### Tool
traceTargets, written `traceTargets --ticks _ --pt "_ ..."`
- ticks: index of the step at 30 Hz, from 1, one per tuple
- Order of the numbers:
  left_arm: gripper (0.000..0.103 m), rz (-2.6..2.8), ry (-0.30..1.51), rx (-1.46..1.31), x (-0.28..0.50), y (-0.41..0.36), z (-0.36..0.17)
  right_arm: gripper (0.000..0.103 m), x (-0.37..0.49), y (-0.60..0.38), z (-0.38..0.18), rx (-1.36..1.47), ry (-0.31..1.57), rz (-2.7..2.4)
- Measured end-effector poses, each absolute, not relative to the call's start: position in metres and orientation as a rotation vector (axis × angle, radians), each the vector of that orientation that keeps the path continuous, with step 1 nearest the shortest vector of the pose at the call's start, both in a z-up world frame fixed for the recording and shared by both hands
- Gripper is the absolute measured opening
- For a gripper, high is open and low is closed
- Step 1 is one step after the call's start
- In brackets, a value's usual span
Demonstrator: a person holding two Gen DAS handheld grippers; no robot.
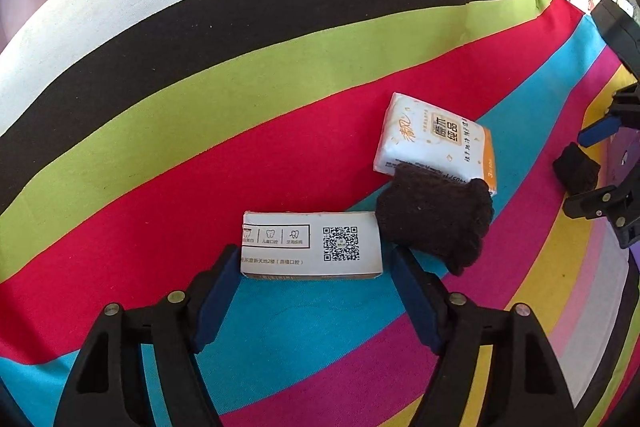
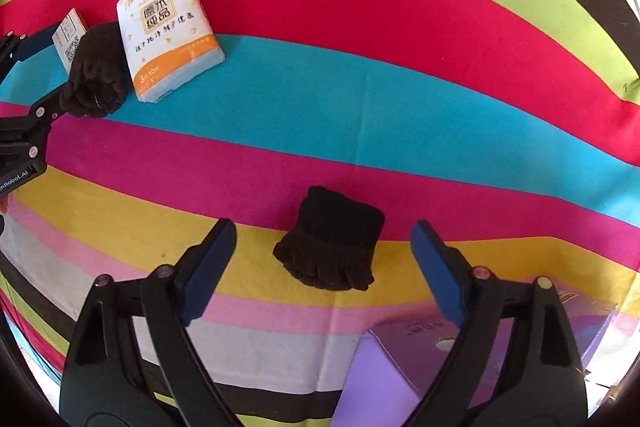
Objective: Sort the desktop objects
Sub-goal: 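Grasp the white QR-code box with the left gripper while the right grasps a brown glove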
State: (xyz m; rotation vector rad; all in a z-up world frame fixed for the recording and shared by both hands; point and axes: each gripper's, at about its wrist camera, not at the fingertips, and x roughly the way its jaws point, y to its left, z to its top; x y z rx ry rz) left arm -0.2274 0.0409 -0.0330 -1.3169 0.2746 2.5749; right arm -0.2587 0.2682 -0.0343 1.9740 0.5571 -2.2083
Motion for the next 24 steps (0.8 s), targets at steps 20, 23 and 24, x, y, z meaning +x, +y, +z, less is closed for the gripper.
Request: traceTargets --ticks 20,23,24 --pt "0.067 2.706 0.164 -1.179 -0.144 0.026 0.014 0.04 -0.18 0.281 0.03 1.615 0.308 -2.194" --pt "0.067 2.71 0.165 -1.082 -0.118 0.044 0.032 0.04 -0.155 0.293 0.058 1.502 0.276 -2.22" --pt "0.067 2.711 0.161 -1.046 -0.108 0.051 0.038 0.04 -0.15 0.292 0.07 1.463 0.268 -2.23"
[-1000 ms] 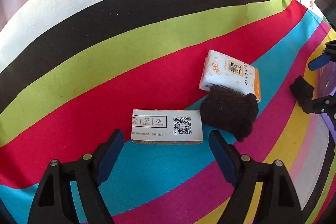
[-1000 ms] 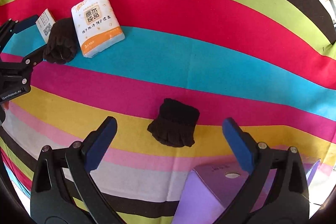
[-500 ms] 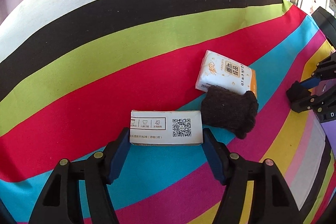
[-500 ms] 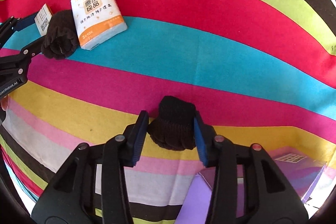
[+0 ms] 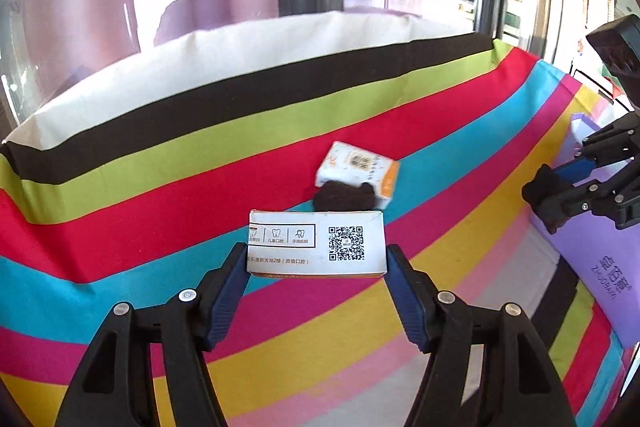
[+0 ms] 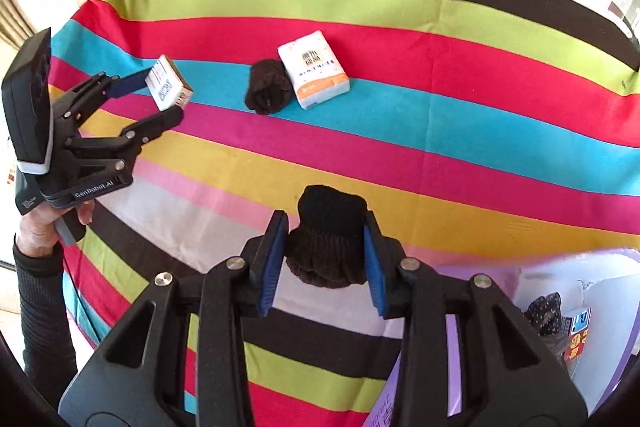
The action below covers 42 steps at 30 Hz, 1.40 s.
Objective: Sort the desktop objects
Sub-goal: 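Grasp the white QR-code box with the left gripper while the right grasps a brown glove, then carry the box and glove into the purple-rimmed box and release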
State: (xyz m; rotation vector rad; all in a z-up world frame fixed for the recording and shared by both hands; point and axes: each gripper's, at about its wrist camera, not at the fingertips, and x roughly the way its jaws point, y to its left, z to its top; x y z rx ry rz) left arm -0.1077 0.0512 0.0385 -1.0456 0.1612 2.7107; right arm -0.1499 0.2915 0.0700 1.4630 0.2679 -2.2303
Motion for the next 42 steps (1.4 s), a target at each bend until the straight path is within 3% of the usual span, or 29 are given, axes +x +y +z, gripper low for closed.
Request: traceTargets --ticks 10,17,23,34,39,42 --pt "0.067 2.65 0.142 -0.766 -0.048 0.144 0.079 0.04 -0.063 0.346 0.132 1.06 0.265 -2.471" --pt "0.067 2.583 0.197 -0.615 -0.011 0.215 0.104 0.04 -0.019 0.413 0.145 0.908 0.096 -2.701" --pt "0.067 2.489 0.262 -0.554 0.001 0.273 0.114 0.04 -0.007 0.465 0.136 0.898 -0.048 -2.917" --pt "0.069 2.369 0.335 -0.546 -0.001 0.336 0.111 0.042 -0.005 0.506 0.12 0.955 -0.074 -3.017" --pt "0.078 2.352 0.391 -0.542 0.002 0.349 0.108 0.069 0.0 0.511 0.12 0.933 -0.089 -3.049" --pt "0.079 2.353 0.385 -0.543 0.003 0.349 0.107 0.076 0.003 0.511 0.122 0.912 -0.069 -3.064"
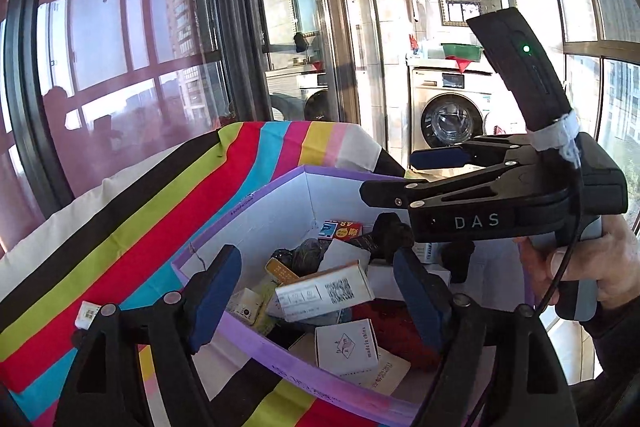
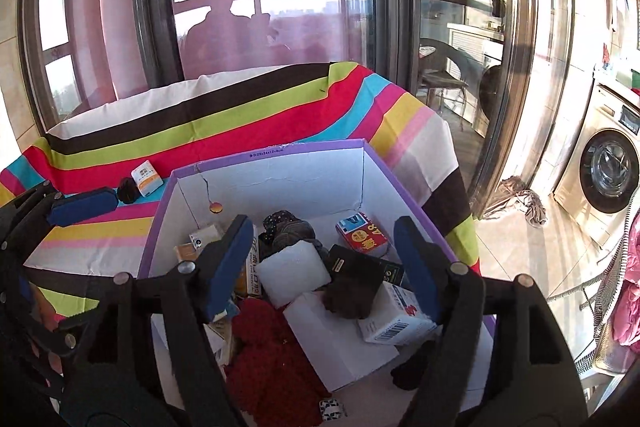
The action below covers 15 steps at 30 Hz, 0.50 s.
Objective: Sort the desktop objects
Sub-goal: 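Carry the box and glove into the purple-rimmed box and release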
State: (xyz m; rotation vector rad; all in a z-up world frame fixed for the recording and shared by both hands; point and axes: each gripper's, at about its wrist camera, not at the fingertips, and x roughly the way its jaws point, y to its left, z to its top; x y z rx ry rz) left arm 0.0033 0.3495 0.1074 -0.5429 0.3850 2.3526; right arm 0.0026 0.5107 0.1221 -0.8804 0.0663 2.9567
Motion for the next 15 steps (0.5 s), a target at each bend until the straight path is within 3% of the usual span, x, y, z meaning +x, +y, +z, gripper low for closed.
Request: traceTargets --ticks 10,15 --pt "0.079 2.397 0.342 -0.566 -0.004 0.325 0.105 0.076 0.002 0.508 0.123 -0.897 0.066 2.972" --pt "0.08 2.434 0.287 -0.606 -0.009 0.298 0.097 0.084 0.002 0.499 0.128 -0.889 0.023 3.015"
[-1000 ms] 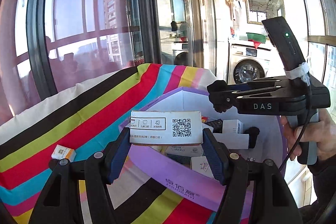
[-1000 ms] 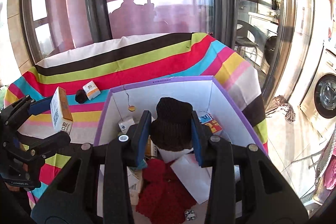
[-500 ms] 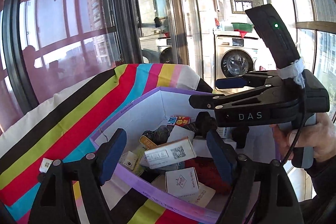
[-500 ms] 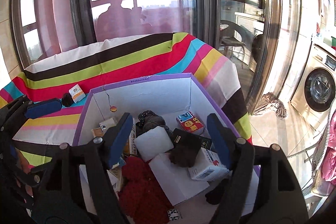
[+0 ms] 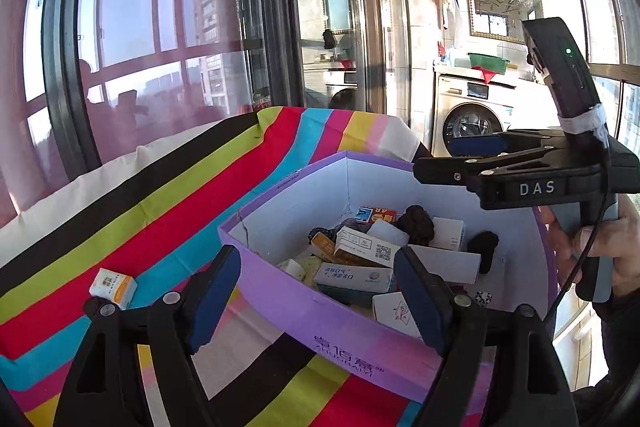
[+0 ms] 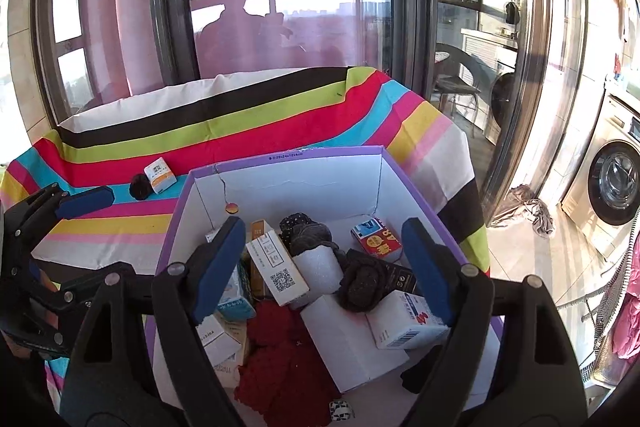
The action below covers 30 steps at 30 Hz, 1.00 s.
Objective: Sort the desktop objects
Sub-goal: 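Carry the box and glove into the purple-rimmed box and release, then move both grippers back to the last glove and tissue pack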
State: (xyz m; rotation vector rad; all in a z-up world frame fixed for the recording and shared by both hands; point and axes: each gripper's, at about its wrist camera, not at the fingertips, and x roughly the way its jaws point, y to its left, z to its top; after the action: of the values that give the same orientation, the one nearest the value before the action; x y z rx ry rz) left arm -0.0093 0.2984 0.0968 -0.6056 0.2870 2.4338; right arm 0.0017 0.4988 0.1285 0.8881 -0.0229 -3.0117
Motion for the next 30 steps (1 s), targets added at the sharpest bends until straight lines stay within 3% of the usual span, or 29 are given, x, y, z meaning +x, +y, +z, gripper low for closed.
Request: traceTargets --ticks 7,14,20,30 --pt "0.08 2.534 0.226 -0.681 -0.015 0.246 0.076 0.085 -0.009 0.477 0.139 0.88 0.036 -2.91" --pt "0.08 2.679 0.144 -0.787 -0.04 0.175 0.061 0.087 -0.027 0.429 0.167 0.84 0.306 -2.809" --pt "0.08 2.733 0.107 -0.872 -0.08 0.132 0.052 0.091 -0.065 0.377 0.183 0.86 0.411 -2.671" --pt "0.08 2.635 0.091 -1.041 -0.163 0.093 0.017 0.092 -0.164 0.291 0.133 1.116 0.706 -2.457"
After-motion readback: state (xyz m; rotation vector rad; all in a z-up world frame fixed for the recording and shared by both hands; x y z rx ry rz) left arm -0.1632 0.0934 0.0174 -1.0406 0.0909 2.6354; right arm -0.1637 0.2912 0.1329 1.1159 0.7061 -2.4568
